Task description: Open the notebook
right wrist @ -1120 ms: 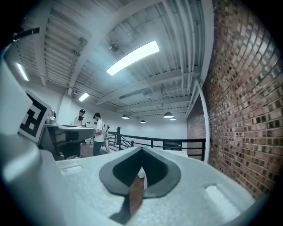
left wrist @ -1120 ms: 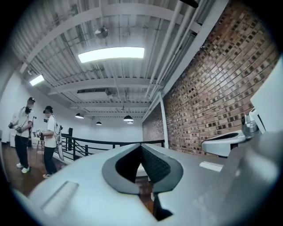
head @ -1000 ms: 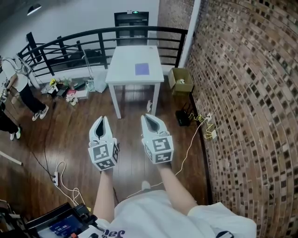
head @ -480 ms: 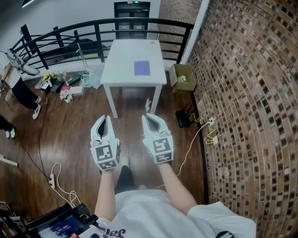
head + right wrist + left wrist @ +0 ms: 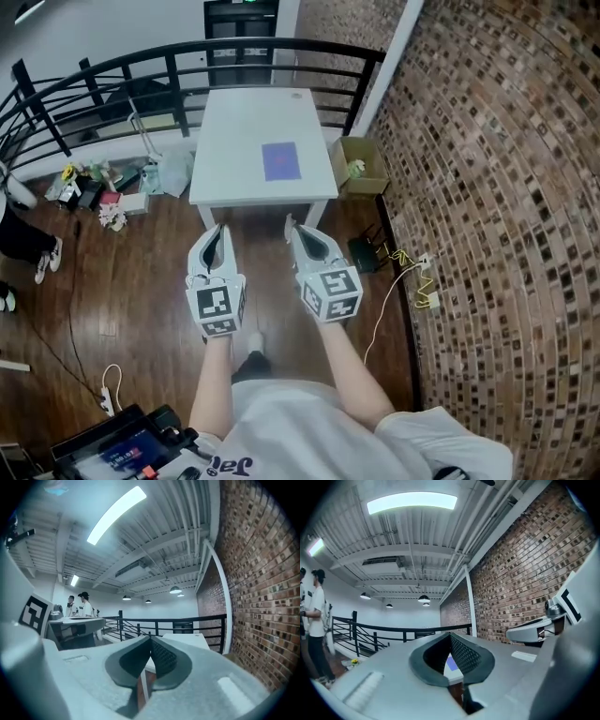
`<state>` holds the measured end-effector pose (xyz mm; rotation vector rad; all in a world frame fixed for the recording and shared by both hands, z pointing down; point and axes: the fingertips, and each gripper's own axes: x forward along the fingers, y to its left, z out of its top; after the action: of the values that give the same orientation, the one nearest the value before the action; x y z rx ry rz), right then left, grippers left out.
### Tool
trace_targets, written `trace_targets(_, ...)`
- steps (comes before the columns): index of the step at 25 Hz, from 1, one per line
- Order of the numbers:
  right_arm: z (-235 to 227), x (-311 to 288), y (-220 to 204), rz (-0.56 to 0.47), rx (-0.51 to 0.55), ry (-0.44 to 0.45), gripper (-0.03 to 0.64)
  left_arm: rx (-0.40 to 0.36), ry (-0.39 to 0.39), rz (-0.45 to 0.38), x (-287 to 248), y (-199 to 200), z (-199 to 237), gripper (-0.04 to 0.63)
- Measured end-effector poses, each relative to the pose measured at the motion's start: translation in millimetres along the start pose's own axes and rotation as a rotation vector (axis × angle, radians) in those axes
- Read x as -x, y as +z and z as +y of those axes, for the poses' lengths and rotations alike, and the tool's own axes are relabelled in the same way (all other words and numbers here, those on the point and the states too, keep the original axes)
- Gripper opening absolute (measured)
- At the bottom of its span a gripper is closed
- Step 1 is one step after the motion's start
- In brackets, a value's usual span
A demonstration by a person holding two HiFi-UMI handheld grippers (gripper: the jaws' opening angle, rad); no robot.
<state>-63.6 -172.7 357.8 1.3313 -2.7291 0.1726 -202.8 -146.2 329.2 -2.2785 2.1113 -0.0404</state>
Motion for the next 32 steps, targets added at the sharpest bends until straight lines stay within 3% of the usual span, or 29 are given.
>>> trace_targets(3, -3, -48, 10, -0.005, 0.01, -0.012, -0.014, -0.008, -0.045, -0.018, -38, 2, 23, 0.015)
trace_targets(7, -6, -89, 14, -0.001, 0.001, 0.02, -0.014, -0.003, -0.039, -0.019, -77, 0, 52, 0.015)
trace_targets(17, -61, -172, 16, 0.002, -0.003, 0.021, -0.014, -0.034, -0.092, -0.031, -173, -13, 61, 0.015)
trace_targets(22, -110, -229, 21, -0.011, -0.002, 0.033, -0.014, -0.048, -0.107, -0.013, -249, -22, 56, 0.015)
trace_targets(26, -176, -275, 34, -0.023, -0.028, 0.029, -0.012, -0.052, -0.121, -0.007, -323, -22, 47, 0.015)
trace_targets(32, -269, -320, 33, 0.038, -0.067, 0.038, -0.012, -0.023, -0.159, 0.026, -421, -31, 32, 0.015)
